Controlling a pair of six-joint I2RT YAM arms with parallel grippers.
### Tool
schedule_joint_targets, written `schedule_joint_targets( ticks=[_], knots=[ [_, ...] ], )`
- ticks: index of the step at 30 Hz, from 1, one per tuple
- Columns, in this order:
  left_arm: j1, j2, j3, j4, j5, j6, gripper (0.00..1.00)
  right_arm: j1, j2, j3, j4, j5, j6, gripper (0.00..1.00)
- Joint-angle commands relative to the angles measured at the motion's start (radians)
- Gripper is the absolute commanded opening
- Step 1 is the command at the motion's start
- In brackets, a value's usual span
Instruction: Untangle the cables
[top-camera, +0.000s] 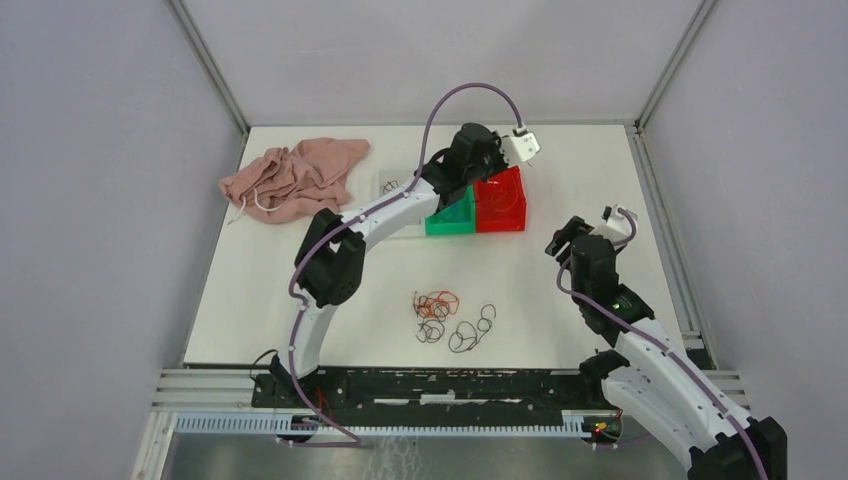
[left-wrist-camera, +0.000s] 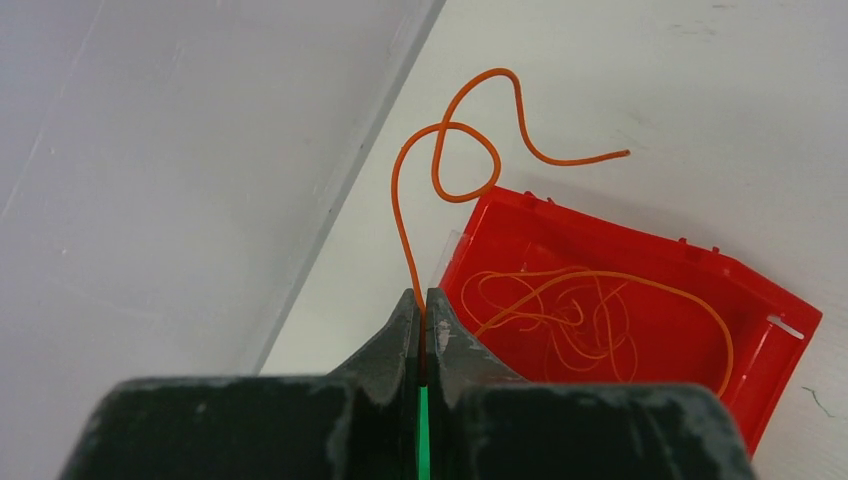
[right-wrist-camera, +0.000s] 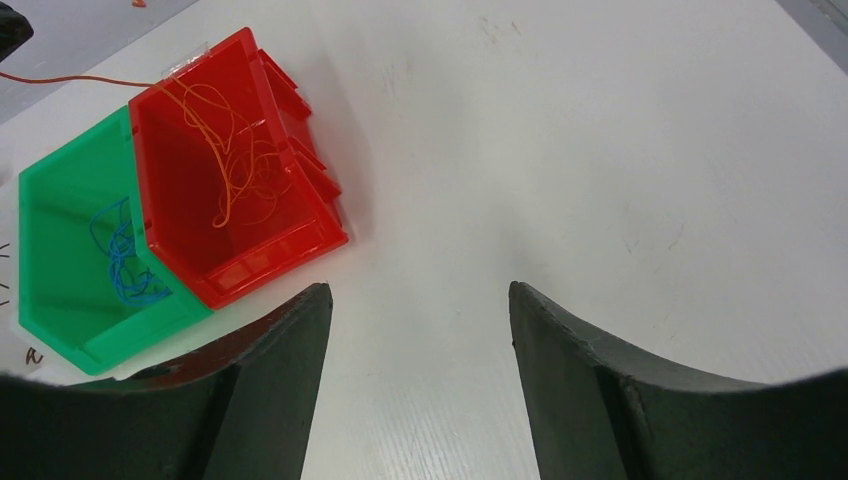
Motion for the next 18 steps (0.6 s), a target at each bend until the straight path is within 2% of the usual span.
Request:
schedule_joint_targets(
  ticks=[1, 12, 18],
  knots=[
    [-0.006, 0.001, 0.021, 0.096, -0.012, 0.082, 0.03, -0.012, -0.005, 0.007, 0.043, 0.000, 0.011, 0.72],
    [-0.004, 0.072, 0.002, 0.096, 0.015, 0.253, 0.03, -0.048, 0.009, 0.020, 0.026, -0.020, 0.022, 0.71],
    [-0.005, 0.062, -0.069, 0.135, 0.061, 0.344, 0.03, -0.086, 0.033, 0.018, 0.034, -0.062, 0.058, 0.71]
  ],
)
